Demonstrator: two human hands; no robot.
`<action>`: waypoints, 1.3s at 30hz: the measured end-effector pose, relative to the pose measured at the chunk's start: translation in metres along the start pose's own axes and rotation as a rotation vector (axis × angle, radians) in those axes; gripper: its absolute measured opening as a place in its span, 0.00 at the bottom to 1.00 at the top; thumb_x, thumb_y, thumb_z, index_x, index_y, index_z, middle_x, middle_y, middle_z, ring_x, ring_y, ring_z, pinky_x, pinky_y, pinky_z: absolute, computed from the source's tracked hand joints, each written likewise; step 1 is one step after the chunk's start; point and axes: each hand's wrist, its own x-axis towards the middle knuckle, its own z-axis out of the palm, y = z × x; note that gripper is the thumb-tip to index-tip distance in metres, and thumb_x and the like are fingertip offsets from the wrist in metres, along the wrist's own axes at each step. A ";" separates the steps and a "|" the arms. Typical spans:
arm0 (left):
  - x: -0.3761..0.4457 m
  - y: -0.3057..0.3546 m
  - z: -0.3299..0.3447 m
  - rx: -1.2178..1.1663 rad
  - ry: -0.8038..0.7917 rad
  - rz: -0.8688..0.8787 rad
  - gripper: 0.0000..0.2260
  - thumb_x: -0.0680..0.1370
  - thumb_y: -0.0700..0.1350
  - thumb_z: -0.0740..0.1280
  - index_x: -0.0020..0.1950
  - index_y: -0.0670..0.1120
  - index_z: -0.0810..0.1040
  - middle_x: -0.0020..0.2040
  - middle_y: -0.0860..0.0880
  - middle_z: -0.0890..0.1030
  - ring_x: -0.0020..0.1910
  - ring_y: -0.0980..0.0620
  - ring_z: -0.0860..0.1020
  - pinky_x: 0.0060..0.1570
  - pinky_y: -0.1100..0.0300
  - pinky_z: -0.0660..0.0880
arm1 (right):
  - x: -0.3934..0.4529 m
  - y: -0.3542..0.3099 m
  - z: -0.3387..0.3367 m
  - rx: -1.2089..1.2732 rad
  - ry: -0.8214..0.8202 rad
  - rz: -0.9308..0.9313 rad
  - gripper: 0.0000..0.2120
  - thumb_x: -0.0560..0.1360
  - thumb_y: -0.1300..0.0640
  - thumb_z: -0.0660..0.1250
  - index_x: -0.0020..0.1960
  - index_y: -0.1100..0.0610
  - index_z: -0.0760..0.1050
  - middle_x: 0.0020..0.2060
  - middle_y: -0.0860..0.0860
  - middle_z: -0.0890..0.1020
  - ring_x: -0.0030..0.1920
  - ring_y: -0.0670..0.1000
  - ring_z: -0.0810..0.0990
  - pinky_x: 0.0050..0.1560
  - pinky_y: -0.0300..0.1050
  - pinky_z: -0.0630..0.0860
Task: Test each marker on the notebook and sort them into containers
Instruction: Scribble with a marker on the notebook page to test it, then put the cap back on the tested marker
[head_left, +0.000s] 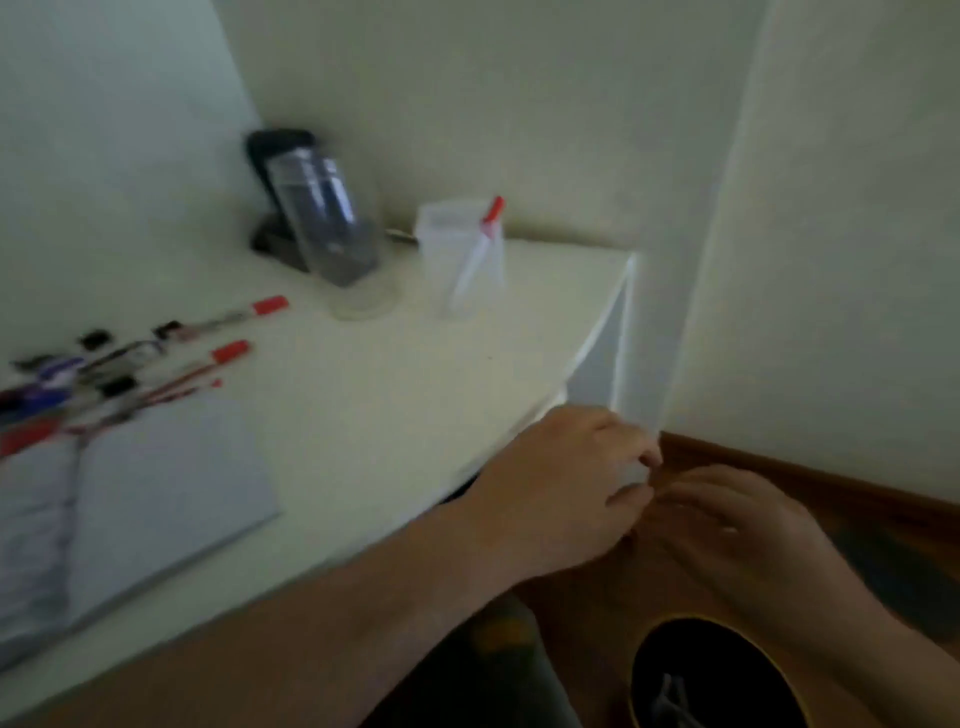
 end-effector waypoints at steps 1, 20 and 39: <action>-0.011 -0.016 -0.034 0.034 0.067 -0.036 0.11 0.81 0.54 0.65 0.62 0.57 0.77 0.59 0.58 0.78 0.60 0.57 0.73 0.62 0.61 0.68 | 0.023 -0.028 0.000 0.021 0.022 -0.059 0.13 0.71 0.40 0.71 0.54 0.42 0.84 0.53 0.36 0.80 0.53 0.42 0.79 0.52 0.48 0.80; -0.237 -0.277 -0.210 0.510 0.270 -0.785 0.15 0.77 0.60 0.65 0.62 0.59 0.80 0.51 0.58 0.82 0.50 0.54 0.75 0.54 0.53 0.74 | 0.297 -0.391 0.195 -0.282 -0.353 -0.613 0.12 0.80 0.40 0.67 0.62 0.38 0.78 0.64 0.46 0.74 0.63 0.53 0.67 0.61 0.54 0.71; -0.238 -0.270 -0.195 0.266 0.473 -0.607 0.16 0.84 0.55 0.58 0.70 0.52 0.73 0.60 0.53 0.80 0.55 0.56 0.76 0.55 0.63 0.70 | 0.261 -0.394 0.190 1.297 -0.601 -0.127 0.10 0.70 0.63 0.74 0.37 0.53 0.74 0.32 0.57 0.79 0.31 0.51 0.76 0.33 0.45 0.70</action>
